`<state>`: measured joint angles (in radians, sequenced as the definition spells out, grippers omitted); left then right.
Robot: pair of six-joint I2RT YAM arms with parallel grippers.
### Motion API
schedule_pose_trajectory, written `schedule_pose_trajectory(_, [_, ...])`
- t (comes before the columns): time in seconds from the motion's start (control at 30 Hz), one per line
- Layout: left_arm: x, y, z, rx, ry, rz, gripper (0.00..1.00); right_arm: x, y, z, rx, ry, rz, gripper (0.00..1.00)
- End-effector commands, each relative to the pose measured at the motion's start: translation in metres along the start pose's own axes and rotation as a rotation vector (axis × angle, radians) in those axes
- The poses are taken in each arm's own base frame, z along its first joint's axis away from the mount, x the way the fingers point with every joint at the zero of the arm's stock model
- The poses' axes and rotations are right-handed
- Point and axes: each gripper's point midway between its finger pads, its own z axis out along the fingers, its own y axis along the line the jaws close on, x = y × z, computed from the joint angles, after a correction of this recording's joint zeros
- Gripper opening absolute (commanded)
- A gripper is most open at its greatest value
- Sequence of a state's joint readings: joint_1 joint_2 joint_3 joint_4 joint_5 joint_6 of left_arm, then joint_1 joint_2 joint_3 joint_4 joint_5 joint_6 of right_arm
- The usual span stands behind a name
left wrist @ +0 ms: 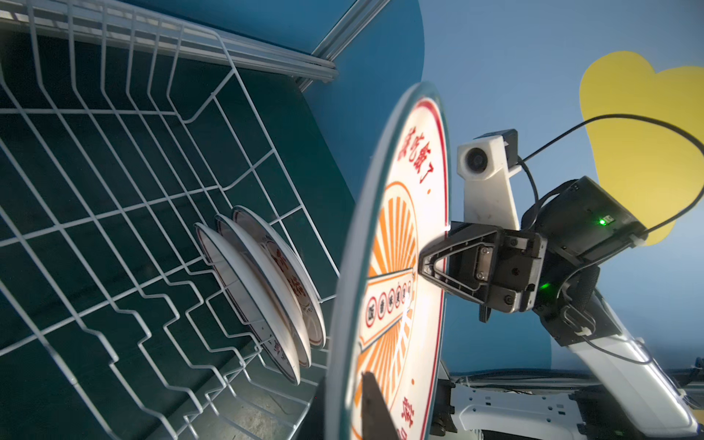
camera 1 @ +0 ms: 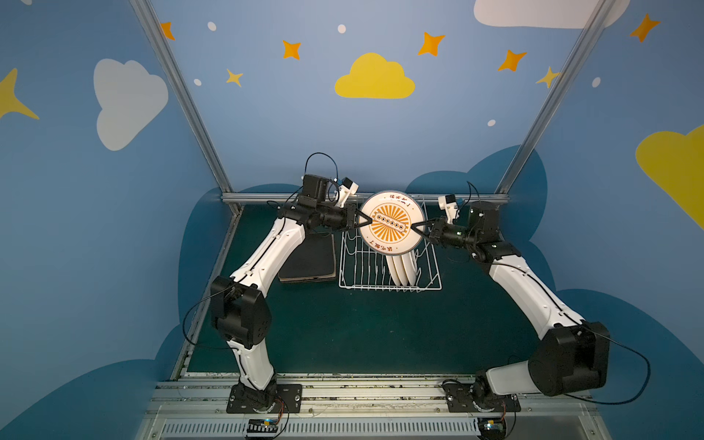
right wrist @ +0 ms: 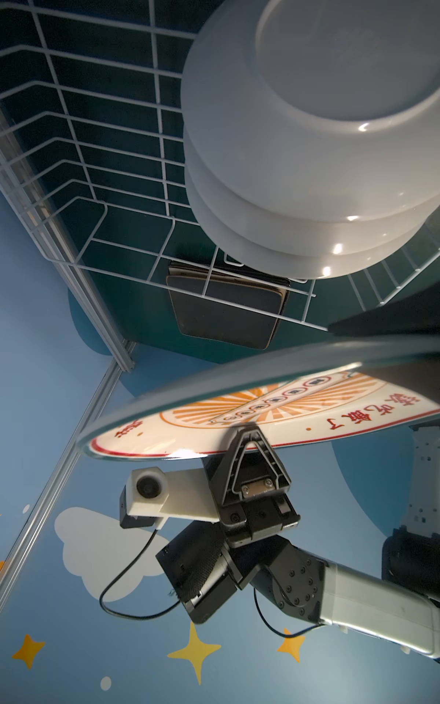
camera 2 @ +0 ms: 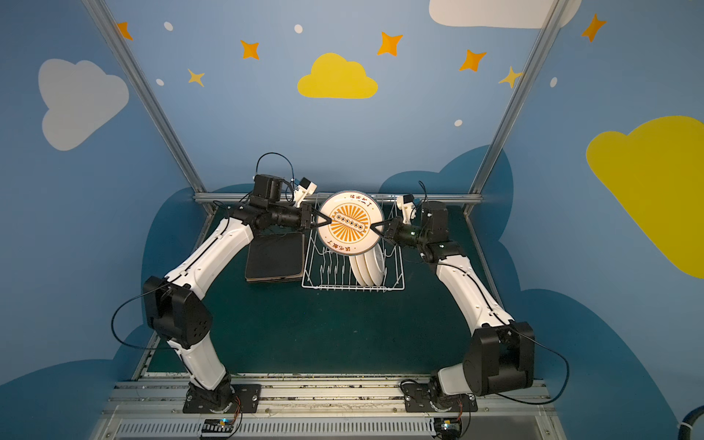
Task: Unload the plates from the dish rack
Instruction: Pick up a plate from the dish rack.
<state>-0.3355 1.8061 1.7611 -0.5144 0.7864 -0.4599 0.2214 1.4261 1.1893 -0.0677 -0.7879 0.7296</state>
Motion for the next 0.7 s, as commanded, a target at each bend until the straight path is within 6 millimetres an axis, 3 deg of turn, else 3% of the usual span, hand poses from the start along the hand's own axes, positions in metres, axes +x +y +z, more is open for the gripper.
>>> schedule_pose_trajectory(0.0, [0.003,-0.012,-0.006,0.029,0.008,0.037,0.03,0.002,0.009,-0.003,-0.024,0.013,-0.022,0.0])
schedule_pose_trajectory(0.07, [0.004,-0.011,-0.007,0.023,0.006,0.033,0.03,0.004,0.009,-0.004,-0.016,0.022,-0.029,0.0])
schedule_pose_trajectory(0.13, [0.004,-0.012,-0.008,0.024,0.006,0.028,0.03,0.005,0.01,-0.006,-0.012,0.022,-0.043,0.06])
schedule_pose_trajectory(0.2, [0.005,-0.016,-0.011,0.036,0.005,0.028,0.03,0.006,0.011,-0.007,-0.007,0.027,-0.06,0.3])
schedule_pose_trajectory(0.23, [0.005,-0.018,-0.011,0.038,0.004,0.029,0.03,0.006,0.01,-0.008,0.0,0.028,-0.065,0.37])
schedule_pose_trajectory(0.47, [0.006,-0.02,-0.025,0.021,-0.028,0.0,0.03,0.01,0.008,-0.019,0.063,0.025,-0.151,0.75])
schedule_pose_trajectory(0.67, [0.024,-0.014,-0.036,0.003,-0.002,-0.056,0.03,0.019,0.007,-0.035,0.141,0.032,-0.296,0.81])
